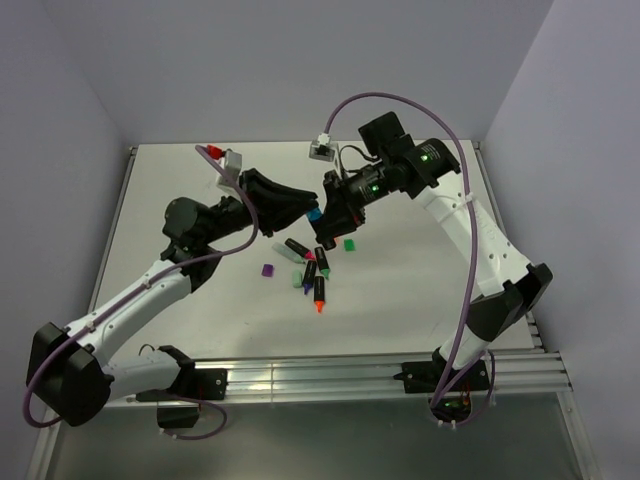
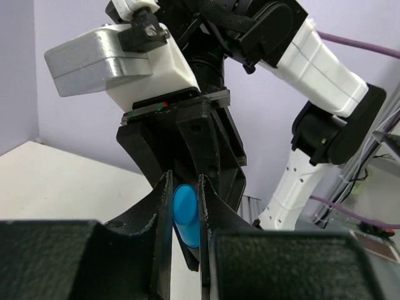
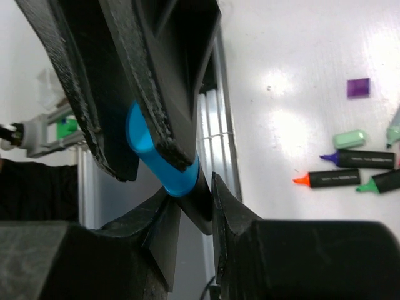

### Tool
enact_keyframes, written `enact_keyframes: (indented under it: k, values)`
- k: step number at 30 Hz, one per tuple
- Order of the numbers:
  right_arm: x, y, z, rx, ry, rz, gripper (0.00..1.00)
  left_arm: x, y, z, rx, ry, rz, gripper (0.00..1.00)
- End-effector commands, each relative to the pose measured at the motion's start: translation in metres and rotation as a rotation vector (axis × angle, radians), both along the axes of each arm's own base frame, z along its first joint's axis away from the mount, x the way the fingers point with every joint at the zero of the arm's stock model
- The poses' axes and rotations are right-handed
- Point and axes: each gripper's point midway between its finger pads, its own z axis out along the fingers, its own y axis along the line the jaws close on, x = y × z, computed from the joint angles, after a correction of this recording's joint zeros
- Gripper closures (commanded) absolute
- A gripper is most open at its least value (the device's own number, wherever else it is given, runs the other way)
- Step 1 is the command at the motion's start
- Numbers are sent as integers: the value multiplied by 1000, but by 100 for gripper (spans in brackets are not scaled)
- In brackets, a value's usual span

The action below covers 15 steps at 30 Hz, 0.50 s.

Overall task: Insert the pens into the pen caps
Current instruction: Press the pen cap onto the pen.

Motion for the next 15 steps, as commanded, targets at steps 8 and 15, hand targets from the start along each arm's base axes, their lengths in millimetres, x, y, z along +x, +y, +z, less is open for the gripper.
enact_keyframes:
  k: [8,15]
  values:
    - [55,41,171,557,-626,51,100,-173,2,-128,453,464,-859,100]
    - [57,38,146,505,-621,46,100,-158,4,-125,444,466,-798,100]
